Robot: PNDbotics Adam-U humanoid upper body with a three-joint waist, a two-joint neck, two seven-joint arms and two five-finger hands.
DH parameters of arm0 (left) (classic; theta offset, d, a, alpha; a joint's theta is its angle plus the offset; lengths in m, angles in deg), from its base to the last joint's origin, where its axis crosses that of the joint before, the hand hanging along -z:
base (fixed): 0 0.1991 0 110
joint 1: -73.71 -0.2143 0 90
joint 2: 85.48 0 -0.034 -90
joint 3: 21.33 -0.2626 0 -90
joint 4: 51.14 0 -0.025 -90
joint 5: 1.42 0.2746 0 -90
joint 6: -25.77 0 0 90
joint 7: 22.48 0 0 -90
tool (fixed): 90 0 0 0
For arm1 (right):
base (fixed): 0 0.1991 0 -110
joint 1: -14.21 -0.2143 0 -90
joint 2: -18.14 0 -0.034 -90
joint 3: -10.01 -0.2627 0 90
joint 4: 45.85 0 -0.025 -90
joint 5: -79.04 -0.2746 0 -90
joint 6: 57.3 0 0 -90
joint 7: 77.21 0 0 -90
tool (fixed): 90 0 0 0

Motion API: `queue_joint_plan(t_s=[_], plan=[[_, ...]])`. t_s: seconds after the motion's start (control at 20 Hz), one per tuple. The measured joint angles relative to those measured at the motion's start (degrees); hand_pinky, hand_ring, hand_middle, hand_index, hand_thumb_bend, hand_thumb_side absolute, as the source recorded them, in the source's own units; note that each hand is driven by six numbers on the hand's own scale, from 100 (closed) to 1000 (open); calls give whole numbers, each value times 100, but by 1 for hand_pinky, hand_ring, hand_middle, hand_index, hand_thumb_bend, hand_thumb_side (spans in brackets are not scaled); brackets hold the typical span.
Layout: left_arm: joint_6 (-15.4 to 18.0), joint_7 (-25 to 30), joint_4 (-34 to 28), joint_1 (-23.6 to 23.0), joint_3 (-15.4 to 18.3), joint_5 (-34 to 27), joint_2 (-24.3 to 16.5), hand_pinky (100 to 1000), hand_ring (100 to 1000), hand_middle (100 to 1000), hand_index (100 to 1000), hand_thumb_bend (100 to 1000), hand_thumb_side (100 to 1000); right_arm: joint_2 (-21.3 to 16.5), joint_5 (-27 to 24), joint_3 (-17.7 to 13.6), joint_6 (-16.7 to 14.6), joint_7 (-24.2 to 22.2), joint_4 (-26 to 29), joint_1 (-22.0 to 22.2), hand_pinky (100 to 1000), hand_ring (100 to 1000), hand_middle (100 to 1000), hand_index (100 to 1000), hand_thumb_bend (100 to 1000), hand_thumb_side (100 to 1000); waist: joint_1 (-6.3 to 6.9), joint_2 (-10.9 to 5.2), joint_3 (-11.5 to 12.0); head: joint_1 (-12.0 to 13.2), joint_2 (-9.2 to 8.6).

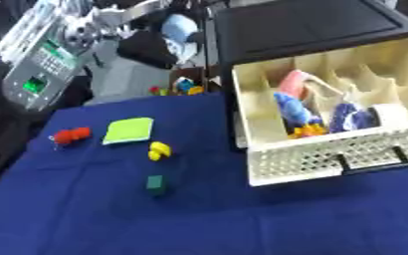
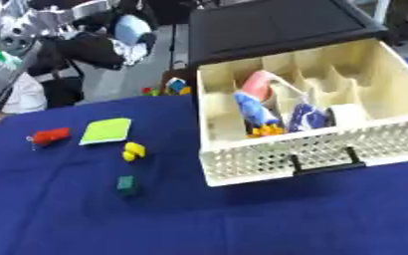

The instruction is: Pick up objects from table and place into drawer.

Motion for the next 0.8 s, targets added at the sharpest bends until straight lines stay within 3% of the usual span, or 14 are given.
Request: queue_joint_plan(t_s=[0.3,0.8], plan=[[20,-168,-76,425,-3,-245,453,132,333,496,739,100,609,2,-29,35,-28,-28,0,-58,650,677,654,779,100,1000,106,0,-131,94,13],[-88,-877,380,606,-65,-588,920,150,347,493,762,100,588,44,-78,73,-72,-72,0,-205,652,678,654,780,100,1000,266,60,-373,219,-10]])
